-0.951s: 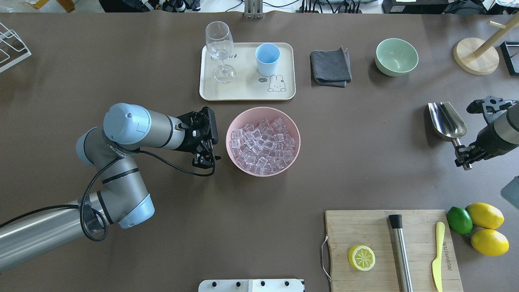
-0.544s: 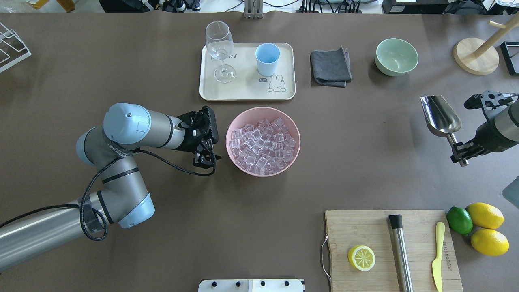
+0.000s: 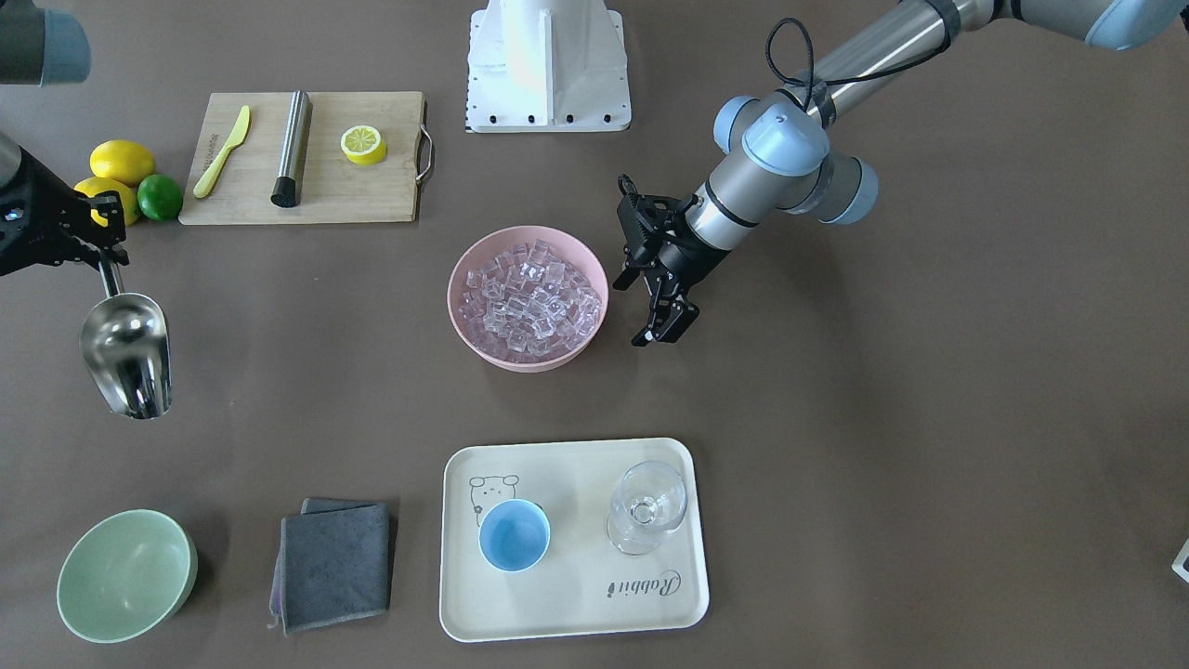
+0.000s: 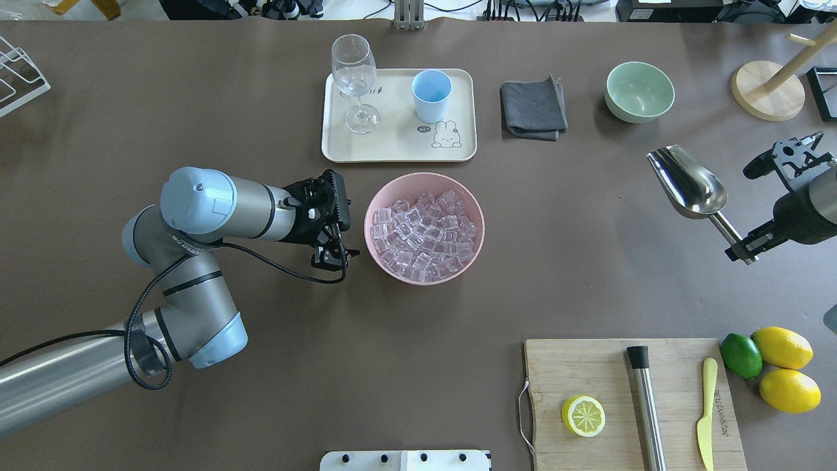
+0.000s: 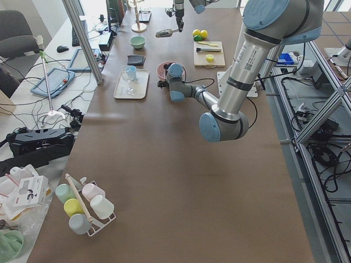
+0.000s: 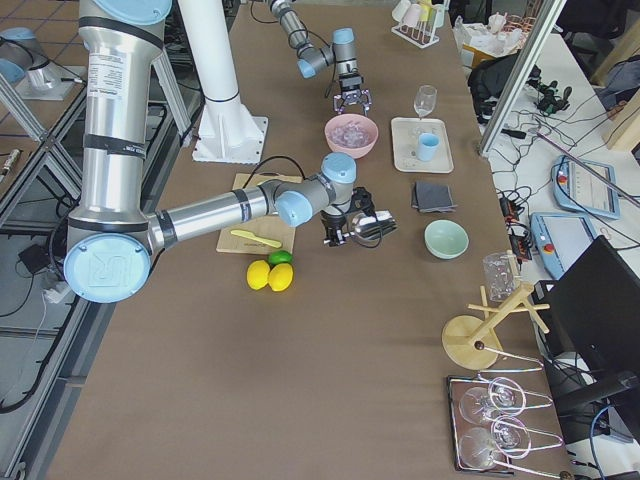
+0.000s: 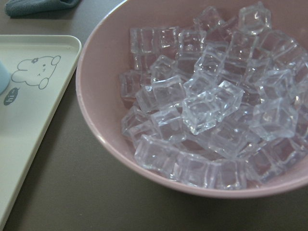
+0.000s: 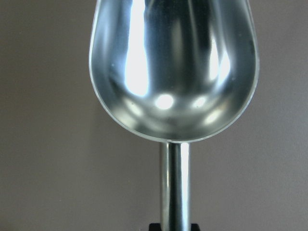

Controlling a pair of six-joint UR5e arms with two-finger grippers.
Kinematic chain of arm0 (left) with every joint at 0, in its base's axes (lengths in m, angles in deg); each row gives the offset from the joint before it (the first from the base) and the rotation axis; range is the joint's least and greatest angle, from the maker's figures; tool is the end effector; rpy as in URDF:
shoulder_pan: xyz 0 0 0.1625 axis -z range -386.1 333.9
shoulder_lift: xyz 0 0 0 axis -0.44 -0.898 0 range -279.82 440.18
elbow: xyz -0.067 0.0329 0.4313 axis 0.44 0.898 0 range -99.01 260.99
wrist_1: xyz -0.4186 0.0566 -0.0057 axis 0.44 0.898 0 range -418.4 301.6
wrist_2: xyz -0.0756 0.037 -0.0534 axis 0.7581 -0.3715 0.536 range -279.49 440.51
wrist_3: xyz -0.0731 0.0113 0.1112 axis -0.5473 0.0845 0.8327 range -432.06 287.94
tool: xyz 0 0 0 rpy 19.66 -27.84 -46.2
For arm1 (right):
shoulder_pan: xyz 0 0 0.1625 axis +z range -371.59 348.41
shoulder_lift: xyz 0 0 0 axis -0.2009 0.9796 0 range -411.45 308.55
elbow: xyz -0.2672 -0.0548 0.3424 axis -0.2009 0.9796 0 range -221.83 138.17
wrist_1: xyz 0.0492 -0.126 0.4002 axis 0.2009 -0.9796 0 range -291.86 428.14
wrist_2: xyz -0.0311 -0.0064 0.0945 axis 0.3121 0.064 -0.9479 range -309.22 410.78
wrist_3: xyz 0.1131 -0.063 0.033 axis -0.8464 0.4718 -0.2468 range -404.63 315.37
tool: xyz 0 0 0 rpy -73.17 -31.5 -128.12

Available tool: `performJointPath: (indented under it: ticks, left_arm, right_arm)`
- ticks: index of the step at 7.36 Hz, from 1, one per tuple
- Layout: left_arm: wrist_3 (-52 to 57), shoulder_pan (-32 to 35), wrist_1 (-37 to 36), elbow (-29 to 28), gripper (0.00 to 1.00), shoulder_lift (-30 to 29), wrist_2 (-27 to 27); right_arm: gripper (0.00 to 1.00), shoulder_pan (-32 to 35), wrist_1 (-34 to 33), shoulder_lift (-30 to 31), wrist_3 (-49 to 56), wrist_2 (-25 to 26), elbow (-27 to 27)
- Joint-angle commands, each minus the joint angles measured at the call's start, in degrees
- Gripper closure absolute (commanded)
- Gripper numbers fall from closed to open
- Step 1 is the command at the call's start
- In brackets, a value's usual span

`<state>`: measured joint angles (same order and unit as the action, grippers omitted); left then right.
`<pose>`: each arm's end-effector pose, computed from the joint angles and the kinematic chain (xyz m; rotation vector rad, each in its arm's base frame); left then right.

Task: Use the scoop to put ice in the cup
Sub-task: 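Lift the metal scoop upright with the right gripper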

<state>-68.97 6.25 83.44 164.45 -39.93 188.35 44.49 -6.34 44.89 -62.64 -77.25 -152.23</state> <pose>0.5715 -0.4715 0.3164 1.1025 0.8851 1.0940 -0.2250 -0.4260 0.5424 0.1639 -0.8065 -0.4331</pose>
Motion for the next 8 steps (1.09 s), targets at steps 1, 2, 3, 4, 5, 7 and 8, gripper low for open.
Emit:
performJointPath:
  ticks: [1, 2, 3, 4, 5, 7, 8]
  left_arm:
    - [0.0, -0.1, 0.2, 0.0, 0.02, 0.2, 0.0]
    - [0.1, -0.1, 1.1, 0.0, 0.02, 0.2, -0.1]
    - [0.1, -0.2, 1.2, 0.0, 0.02, 0.2, -0.1]
    - [0.1, -0.2, 1.3, -0.1, 0.02, 0.2, -0.1]
    - [0.1, -0.3, 1.4, -0.1, 0.02, 0.2, -0.1]
    - [0.0, -0.9, 1.4, 0.0, 0.02, 0.1, -0.1]
    - [0.0, -1.0, 1.4, -0.1, 0.02, 0.1, -0.1]
  right_arm:
    - [1.00, 0.1, -12.4, -2.9, 18.6, 4.1, -8.2]
    - [1.00, 0.1, -20.6, -6.6, 24.5, 7.2, -11.7]
    - [1.00, 0.1, -26.2, -10.6, 32.9, 14.8, -13.3]
    - [1.00, 0.1, -27.6, -11.7, 39.4, 17.4, -14.0]
    - [1.00, 0.1, -29.0, -13.0, 43.1, 18.2, -13.8]
    - [1.00, -0.9, -38.9, -21.1, 44.4, 19.5, -12.1]
    - [1.00, -3.0, -44.8, -26.0, 44.8, 21.2, -11.7]
